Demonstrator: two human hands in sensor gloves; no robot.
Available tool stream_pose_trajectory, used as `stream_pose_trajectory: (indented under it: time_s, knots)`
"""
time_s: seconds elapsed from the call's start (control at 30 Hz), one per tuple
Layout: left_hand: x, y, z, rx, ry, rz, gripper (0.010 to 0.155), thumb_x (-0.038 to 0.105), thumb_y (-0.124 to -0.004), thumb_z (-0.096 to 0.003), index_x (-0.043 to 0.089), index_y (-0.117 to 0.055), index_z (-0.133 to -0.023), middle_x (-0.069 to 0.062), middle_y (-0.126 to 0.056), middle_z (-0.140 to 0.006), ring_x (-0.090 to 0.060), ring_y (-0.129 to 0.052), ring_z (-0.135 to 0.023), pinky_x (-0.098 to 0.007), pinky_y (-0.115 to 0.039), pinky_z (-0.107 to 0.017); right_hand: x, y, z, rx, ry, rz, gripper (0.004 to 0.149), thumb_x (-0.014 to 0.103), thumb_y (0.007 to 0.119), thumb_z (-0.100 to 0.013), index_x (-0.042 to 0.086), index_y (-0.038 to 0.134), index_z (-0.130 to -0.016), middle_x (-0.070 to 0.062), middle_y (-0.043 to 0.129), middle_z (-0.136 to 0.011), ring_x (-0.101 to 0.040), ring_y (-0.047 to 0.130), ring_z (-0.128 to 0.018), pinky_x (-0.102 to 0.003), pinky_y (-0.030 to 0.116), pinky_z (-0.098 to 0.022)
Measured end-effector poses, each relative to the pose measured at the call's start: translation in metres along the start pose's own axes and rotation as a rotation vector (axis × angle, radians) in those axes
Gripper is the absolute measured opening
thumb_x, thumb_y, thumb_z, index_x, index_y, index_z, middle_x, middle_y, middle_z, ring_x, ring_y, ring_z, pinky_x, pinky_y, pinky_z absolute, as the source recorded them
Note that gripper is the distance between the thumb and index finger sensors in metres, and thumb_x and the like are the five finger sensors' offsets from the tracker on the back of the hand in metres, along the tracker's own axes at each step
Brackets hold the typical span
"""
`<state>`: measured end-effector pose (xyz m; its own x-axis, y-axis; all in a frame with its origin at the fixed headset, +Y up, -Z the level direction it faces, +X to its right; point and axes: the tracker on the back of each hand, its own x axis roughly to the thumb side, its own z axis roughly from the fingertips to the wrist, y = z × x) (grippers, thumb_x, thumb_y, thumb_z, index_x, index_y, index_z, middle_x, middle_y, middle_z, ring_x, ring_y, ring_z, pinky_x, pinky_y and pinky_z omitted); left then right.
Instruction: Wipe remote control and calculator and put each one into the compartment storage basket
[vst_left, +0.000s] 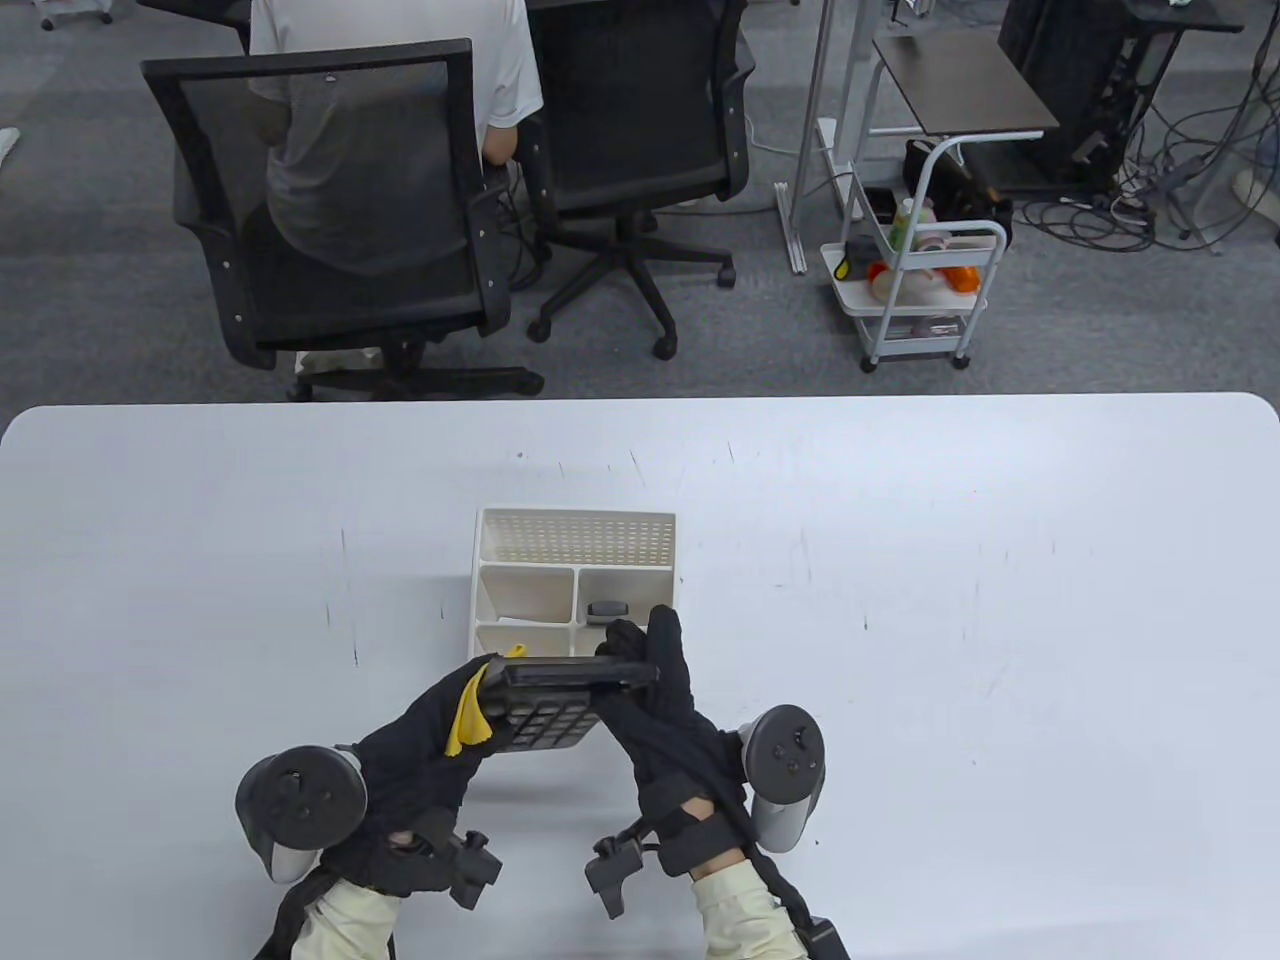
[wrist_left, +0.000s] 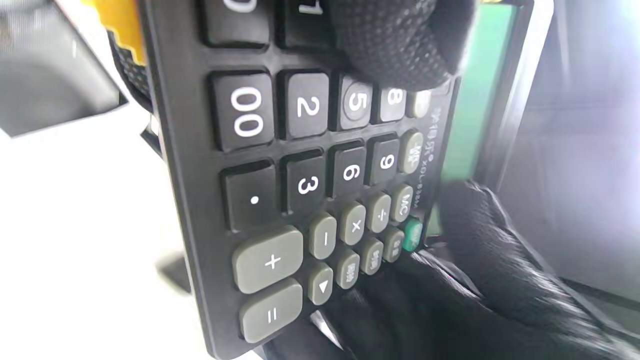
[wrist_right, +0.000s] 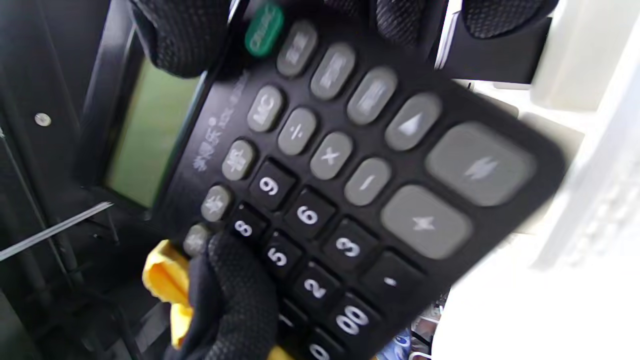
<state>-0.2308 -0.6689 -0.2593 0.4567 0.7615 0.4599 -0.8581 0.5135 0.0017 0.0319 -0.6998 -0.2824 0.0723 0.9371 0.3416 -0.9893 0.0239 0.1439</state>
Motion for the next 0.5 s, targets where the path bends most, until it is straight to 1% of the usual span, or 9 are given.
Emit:
stream_pose_trajectory:
  time_s: [0.07,0.13,0.17,0.23,0.33,0.43,0.5]
  knots:
    - [-0.005,-0.003,-0.002,-0.012,0.023,0.001,0.059,0.033,-0.080,-0.0457,0.020,-0.067,-0.102,-0.003,-0.094,-0.089,-0.026,-0.103,-0.071,-0.047,-0.088,-0.050,0.001,0.000,0.000,-0.017,-0.005,0.013,0.080,0.032,0.076,-0.056,-0.005,0.030,-0.111,-0.022,0.070,-0.101,-0.040,0.084,-0.082,-0.066,0.063,-0.059]
    - [-0.009,-0.004,-0.003,-0.050,0.029,0.037,0.060,0.034,-0.079,-0.0472,0.019,-0.065,-0.104,-0.004,-0.092,-0.090,-0.025,-0.103,-0.072,-0.046,-0.088,-0.050,0.003,-0.002,0.000,-0.053,-0.019,0.056,0.076,0.030,0.078,-0.054,-0.005,0.041,-0.110,-0.019,0.077,-0.094,-0.036,0.090,-0.075,-0.065,0.066,-0.058]
    - [-0.009,-0.005,-0.002,-0.060,0.031,0.052,0.060,0.036,-0.077,-0.0487,0.019,-0.063,-0.105,-0.004,-0.091,-0.092,-0.026,-0.102,-0.074,-0.047,-0.087,-0.052,0.004,-0.002,0.001,-0.056,-0.021,0.067,0.075,0.029,0.078,-0.054,-0.006,0.043,-0.110,-0.018,0.078,-0.093,-0.035,0.090,-0.073,-0.065,0.066,-0.058]
    - [-0.009,-0.005,-0.002,-0.051,0.029,0.076,0.061,0.040,-0.070,-0.0524,0.017,-0.059,-0.107,-0.010,-0.086,-0.099,-0.032,-0.096,-0.084,-0.050,-0.084,-0.057,0.008,-0.002,0.001,-0.076,-0.039,0.089,0.073,0.027,0.078,-0.052,-0.004,0.046,-0.109,-0.018,0.078,-0.091,-0.035,0.090,-0.071,-0.065,0.066,-0.057]
    - [-0.007,-0.002,-0.001,-0.024,0.009,0.122,0.061,0.043,-0.064,-0.0546,0.014,-0.057,-0.108,-0.016,-0.075,-0.107,-0.039,-0.086,-0.093,-0.053,-0.080,-0.062,0.012,-0.002,0.002,-0.058,-0.074,0.197,0.072,0.025,0.079,-0.051,-0.003,0.048,-0.109,-0.017,0.078,-0.091,-0.035,0.090,-0.070,-0.065,0.065,-0.057]
    - [-0.007,0.002,0.001,0.004,-0.019,0.130,0.059,0.044,-0.060,-0.0555,0.018,-0.058,-0.108,-0.014,-0.073,-0.109,-0.039,-0.082,-0.096,-0.054,-0.077,-0.064,0.016,0.002,0.002,-0.029,-0.104,0.257,0.072,0.023,0.079,-0.050,-0.003,0.048,-0.109,-0.018,0.078,-0.091,-0.037,0.088,-0.070,-0.067,0.063,-0.058]
    - [-0.005,0.005,0.002,0.020,-0.045,0.102,0.058,0.045,-0.059,-0.0554,0.020,-0.060,-0.108,-0.012,-0.073,-0.110,-0.040,-0.080,-0.098,-0.055,-0.075,-0.066,0.018,0.004,0.002,-0.026,-0.129,0.297,0.072,0.023,0.080,-0.049,-0.002,0.048,-0.109,-0.018,0.077,-0.091,-0.037,0.088,-0.070,-0.067,0.063,-0.058]
